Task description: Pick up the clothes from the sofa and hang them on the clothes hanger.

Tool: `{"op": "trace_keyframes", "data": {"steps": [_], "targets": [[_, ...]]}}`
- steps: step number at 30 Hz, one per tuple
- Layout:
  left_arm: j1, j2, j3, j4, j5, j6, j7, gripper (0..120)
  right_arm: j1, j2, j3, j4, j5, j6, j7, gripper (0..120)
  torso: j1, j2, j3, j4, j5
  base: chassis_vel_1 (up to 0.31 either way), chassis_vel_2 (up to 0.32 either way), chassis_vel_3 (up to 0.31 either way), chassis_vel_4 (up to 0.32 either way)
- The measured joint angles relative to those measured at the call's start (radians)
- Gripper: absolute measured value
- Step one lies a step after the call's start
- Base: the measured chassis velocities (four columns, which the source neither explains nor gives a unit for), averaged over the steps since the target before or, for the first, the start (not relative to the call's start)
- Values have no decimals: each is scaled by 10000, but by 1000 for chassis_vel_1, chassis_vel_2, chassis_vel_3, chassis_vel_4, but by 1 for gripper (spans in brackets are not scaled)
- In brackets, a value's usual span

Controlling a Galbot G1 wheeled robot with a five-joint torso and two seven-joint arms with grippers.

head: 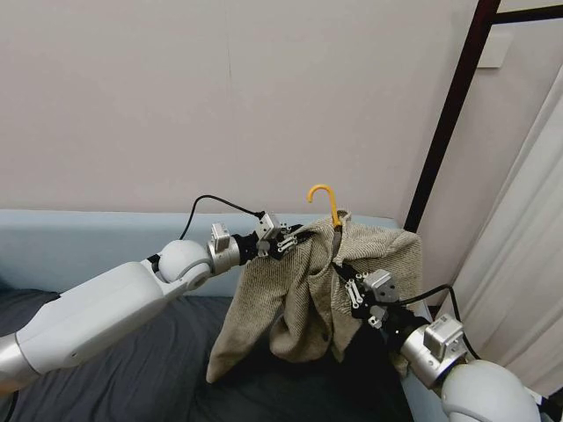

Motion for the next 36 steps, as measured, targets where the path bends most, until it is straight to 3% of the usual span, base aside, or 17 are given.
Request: {"op": "trace_keyframes", "data": {"steps": [8,12,14,18,22,23,28,29,36], "targets": [[302,106,-271,-209,-72,-144,-26,8,357,282,-79,-277,368,-183,215,0,0,0,0,1,0,0,0,0,0],[494,100,-586,-110,-73,-366,-18,8,156,96,178,17,596,-171,39,18,0,0,0,-1,0,0,0,0,0],[513,101,-634,-80,-73,-402,-17,8,109,64,202,79,606,-163,11,19,1,0,0,-2,0,0,0,0,0],[638,172,-919,-31,-77,-560,5,8,-20,-129,180,406,592,-137,-169,38,1,0,0,1,-1,0,0,0,0],[754,278,-1143,-69,-68,-608,44,8,-119,-201,147,555,555,-138,-221,48,0,0,0,-1,0,0,0,0,0],[779,397,-1260,-92,-30,-677,155,8,-411,-326,388,627,458,-142,-274,56,0,0,0,1,0,0,0,0,0],[839,680,-1460,-183,20,-848,349,8,-918,-568,1183,807,645,-133,-99,70,0,0,0,-4,1,0,0,0,0],[954,831,-1622,-219,51,-966,451,8,-961,-663,1583,851,957,-103,92,78,0,1,0,-2,1,0,0,0,0],[1310,1062,-2017,-291,79,-1348,809,8,-315,-1385,2507,384,2035,155,-64,98,1,0,0,3,1,0,0,0,0]]}}
